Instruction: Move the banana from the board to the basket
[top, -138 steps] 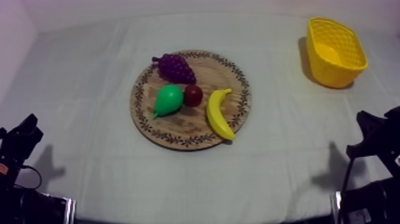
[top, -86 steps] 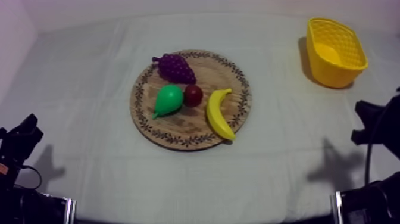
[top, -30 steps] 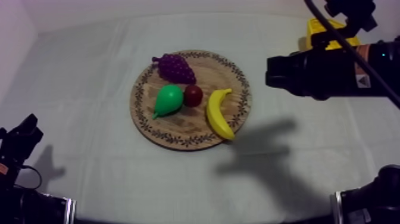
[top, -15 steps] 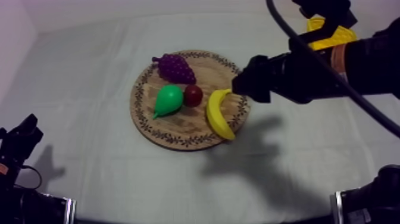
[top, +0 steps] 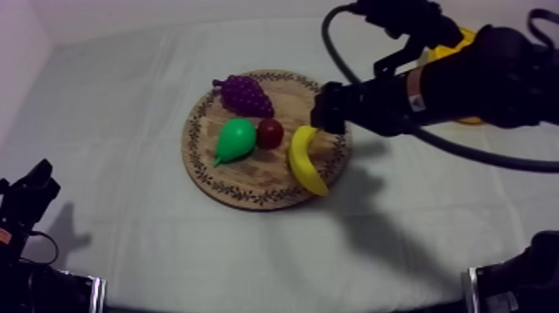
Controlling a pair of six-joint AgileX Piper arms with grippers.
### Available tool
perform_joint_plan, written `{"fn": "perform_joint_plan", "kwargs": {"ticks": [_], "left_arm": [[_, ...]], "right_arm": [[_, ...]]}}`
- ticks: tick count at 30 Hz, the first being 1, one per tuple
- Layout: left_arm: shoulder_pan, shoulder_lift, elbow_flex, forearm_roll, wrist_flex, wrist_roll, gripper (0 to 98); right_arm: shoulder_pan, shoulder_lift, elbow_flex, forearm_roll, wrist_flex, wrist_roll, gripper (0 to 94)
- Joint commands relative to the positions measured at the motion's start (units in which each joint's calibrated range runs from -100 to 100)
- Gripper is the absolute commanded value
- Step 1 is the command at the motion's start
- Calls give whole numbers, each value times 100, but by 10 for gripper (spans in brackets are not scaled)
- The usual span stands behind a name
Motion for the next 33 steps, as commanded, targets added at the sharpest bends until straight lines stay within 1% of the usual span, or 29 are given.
{"fn": "perform_joint_plan", "kwargs": {"ticks": [1, 7, 13, 15, 21, 23, 25, 29, 33], "left_arm": [[-3, -3, 3, -1, 2, -2, 1], [-3, -3, 3, -1, 2, -2, 1], [-3, -3, 3, -1, 2, -2, 1], [-3, -3, 3, -1, 2, -2, 1], [-3, -3, 3, -1, 2, -2, 1], [-3, -3, 3, -1, 2, -2, 1], [-3, -3, 3, -1, 2, -2, 1], [-3, -3, 3, -1, 2, -2, 1], [-3, -3, 3, -1, 2, -2, 1]], "right_arm": [[9, 384, -14, 51, -147, -54, 629], [27, 1212, -163, 188, -456, -155, 618], [20, 1938, -406, 276, -651, -137, 612], [-8, 2158, -502, 433, -672, -239, 613], [-124, 2710, -656, 1088, -715, -707, 599], [-149, 2850, -704, 1231, -735, -802, 593], [-159, 2971, -750, 1325, -779, -855, 587], [-109, 3146, -848, 1411, -934, -862, 572], [-58, 3268, -987, 1451, -1034, -823, 519]]}}
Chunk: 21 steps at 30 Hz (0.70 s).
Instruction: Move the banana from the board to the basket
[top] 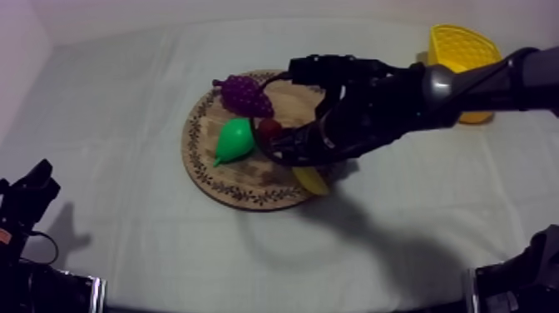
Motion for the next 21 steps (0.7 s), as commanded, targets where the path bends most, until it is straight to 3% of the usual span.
{"fn": "perform_joint_plan", "kwargs": {"ticks": [1, 9, 21], "left_arm": [[-3, -3, 3, -1, 2, -2, 1], [-3, -3, 3, -1, 2, -2, 1], [-3, -3, 3, -1, 2, -2, 1]], "right_arm": [[10, 40, -67, 22, -19, 11, 493], [-58, 168, -272, -9, 2, 104, 340], [-143, 276, -271, 153, -164, -47, 252]]}}
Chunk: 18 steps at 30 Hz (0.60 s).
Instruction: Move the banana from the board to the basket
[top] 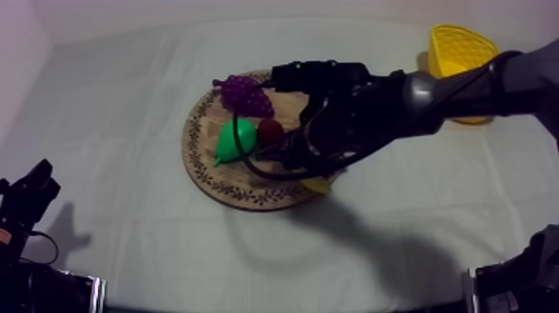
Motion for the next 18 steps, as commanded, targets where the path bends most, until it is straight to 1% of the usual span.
{"fn": "perform_joint_plan", "kwargs": {"ticks": [1, 7, 10, 12, 15, 16, 18], "left_arm": [[-3, -3, 3, -1, 2, -2, 1], [-3, -3, 3, -1, 2, -2, 1], [-3, -3, 3, -1, 2, -2, 1], [-3, -3, 3, -1, 2, -2, 1], [-3, -3, 3, -1, 2, -2, 1], [-3, -3, 3, -1, 2, -2, 1], [-3, -3, 3, -1, 2, -2, 1]], "right_arm": [[19, -16, -28, -5, -9, 19, 241], [42, -125, -69, 36, 66, 27, 180], [46, -256, -75, 68, 259, -22, 180], [90, -397, -80, 29, 364, 24, 181], [251, -674, -132, -208, 484, 284, 186], [330, -775, -178, -347, 535, 431, 191], [514, -982, -320, -710, 650, 818, 199]]}}
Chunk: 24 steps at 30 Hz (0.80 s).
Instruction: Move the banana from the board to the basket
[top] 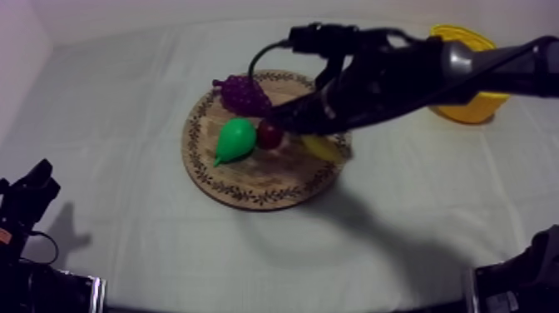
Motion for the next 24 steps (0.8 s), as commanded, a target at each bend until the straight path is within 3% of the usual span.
{"fn": "perform_joint_plan", "kwargs": {"ticks": [1, 8, 20, 24], "left_arm": [[-3, -3, 3, -1, 2, -2, 1], [-3, -3, 3, -1, 2, -2, 1], [-3, -3, 3, -1, 2, -2, 1], [-3, -3, 3, -1, 2, -1, 1]], "right_arm": [[270, -252, -173, -528, 127, 661, 199], [1109, -823, -942, -1423, 686, 1709, 195], [2615, -1015, -1697, -1884, 949, 2492, 189], [3132, -963, -1767, -2189, 912, 2894, 182]]}}
